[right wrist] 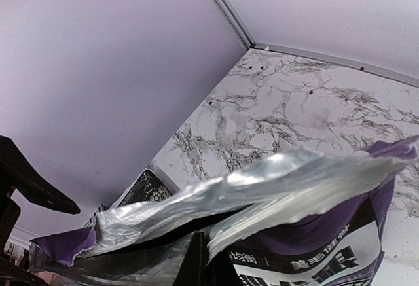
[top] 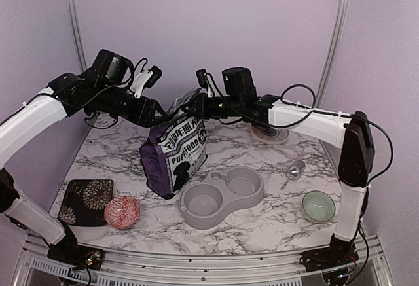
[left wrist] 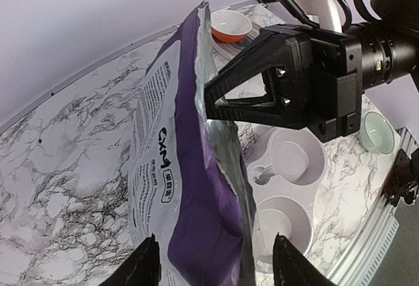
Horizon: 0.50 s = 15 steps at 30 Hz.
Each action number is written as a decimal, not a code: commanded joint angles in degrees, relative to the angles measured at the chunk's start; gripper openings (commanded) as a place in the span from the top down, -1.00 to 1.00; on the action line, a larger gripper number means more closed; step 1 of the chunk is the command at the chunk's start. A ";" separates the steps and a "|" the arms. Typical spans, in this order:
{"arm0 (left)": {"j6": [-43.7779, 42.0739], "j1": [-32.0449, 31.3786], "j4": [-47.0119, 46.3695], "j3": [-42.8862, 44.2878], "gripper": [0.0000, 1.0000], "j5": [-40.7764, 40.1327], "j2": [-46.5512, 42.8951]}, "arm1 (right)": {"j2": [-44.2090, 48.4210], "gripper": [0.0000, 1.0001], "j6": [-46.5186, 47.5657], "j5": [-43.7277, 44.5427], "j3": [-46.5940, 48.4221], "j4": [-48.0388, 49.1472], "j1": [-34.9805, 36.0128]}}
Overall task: Serve the pet food
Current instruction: Open the seal of the pet food bag.
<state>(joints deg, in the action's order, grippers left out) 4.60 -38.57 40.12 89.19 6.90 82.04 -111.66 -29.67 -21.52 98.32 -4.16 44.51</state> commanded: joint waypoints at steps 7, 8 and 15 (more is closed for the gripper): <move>-5.43 -2.95 5.78 3.80 -0.03 -9.93 2.50 | 0.61 1.00 1.87 -0.36 1.84 -0.86 0.31; -5.81 -3.11 6.21 4.08 -0.01 -10.28 2.98 | 0.71 1.00 1.89 -0.37 1.85 -1.00 0.30; -5.69 -3.45 6.82 5.48 0.32 -13.53 4.06 | 0.91 1.00 2.53 -0.39 1.33 -1.13 0.31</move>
<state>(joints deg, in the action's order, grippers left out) -0.47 -42.22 44.25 93.17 -2.22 85.41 -111.66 -28.80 -21.54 98.32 -4.25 44.51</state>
